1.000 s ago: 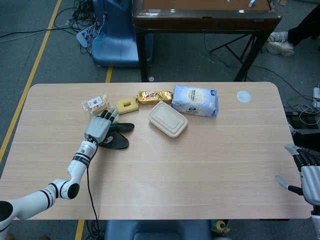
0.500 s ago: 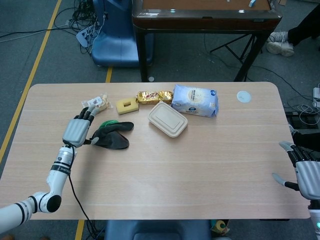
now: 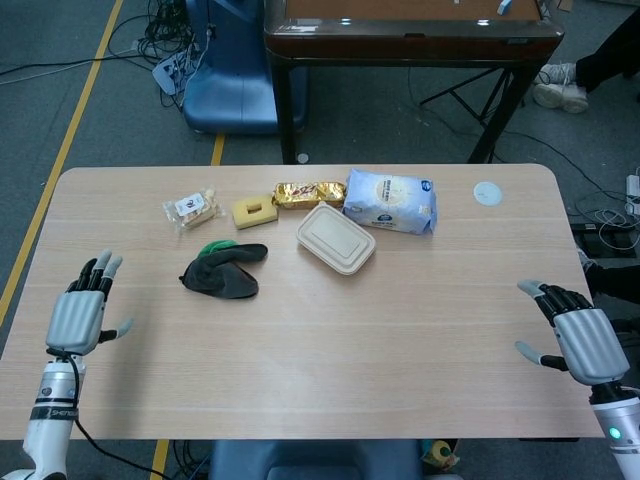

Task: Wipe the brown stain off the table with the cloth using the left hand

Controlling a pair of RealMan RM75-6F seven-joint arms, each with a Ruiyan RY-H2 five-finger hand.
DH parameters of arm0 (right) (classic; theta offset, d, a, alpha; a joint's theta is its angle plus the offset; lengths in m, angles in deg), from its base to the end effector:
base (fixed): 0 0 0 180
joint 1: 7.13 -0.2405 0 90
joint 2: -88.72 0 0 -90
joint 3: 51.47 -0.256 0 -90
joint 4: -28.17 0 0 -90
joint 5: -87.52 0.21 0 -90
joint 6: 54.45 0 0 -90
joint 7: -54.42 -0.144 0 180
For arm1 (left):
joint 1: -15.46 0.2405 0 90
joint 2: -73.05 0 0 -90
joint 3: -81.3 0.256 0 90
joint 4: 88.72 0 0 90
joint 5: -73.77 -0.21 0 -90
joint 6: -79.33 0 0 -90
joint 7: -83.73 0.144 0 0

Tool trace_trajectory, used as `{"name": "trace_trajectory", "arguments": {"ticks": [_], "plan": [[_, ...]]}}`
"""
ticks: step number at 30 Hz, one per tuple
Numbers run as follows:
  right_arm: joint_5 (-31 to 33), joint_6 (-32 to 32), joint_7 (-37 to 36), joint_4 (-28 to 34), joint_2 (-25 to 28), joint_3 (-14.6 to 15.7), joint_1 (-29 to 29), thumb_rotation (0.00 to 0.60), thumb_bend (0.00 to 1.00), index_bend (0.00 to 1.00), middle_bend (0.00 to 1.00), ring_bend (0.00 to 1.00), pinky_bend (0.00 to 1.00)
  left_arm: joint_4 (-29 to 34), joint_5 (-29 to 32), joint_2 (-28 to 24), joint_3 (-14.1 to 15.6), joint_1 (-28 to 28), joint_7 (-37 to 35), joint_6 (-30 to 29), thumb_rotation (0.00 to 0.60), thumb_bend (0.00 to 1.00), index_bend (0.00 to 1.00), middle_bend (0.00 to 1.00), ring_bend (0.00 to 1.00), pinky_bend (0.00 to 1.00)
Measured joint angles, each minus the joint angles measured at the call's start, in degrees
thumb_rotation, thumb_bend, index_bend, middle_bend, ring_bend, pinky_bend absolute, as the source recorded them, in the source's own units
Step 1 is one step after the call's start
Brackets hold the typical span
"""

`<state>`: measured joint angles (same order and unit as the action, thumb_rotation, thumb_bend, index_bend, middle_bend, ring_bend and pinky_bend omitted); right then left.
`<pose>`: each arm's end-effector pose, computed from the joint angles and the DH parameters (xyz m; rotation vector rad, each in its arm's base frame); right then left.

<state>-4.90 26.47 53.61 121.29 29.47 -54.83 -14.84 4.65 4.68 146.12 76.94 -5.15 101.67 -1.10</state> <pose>-0.2944 -0.1967 0.1699 1.5624 -0.8229 0.9101 -0.2709 0.2624 0.1098 -1.4129 -0.8397 -0.8171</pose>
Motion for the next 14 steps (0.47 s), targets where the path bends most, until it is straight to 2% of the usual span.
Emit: {"name": "trace_trajectory", "arguments": {"ticks": [8, 14], "plan": [[-1.99, 1.07, -0.42, -1.71, -1.89, 0.56, -0.89, 0.6, 0.24, 0.21, 0.24, 0.23, 0.28, 2.63, -6.07, -1.5, 4.23, 8.49, -0.67, -10.02, 0.6, 0.17, 0.0, 0.0, 0.03, 0.26], [-1.29, 1.5, 0.63, -1.16, -1.99, 0.72, -0.67, 0.6, 0.24, 0.21, 0.24, 0.23, 0.28, 3.08, -9.51, -1.49, 5.86, 12.72, -0.8, -14.43, 0.6, 0.17, 0.0, 0.0, 0.03, 0.26]]}}
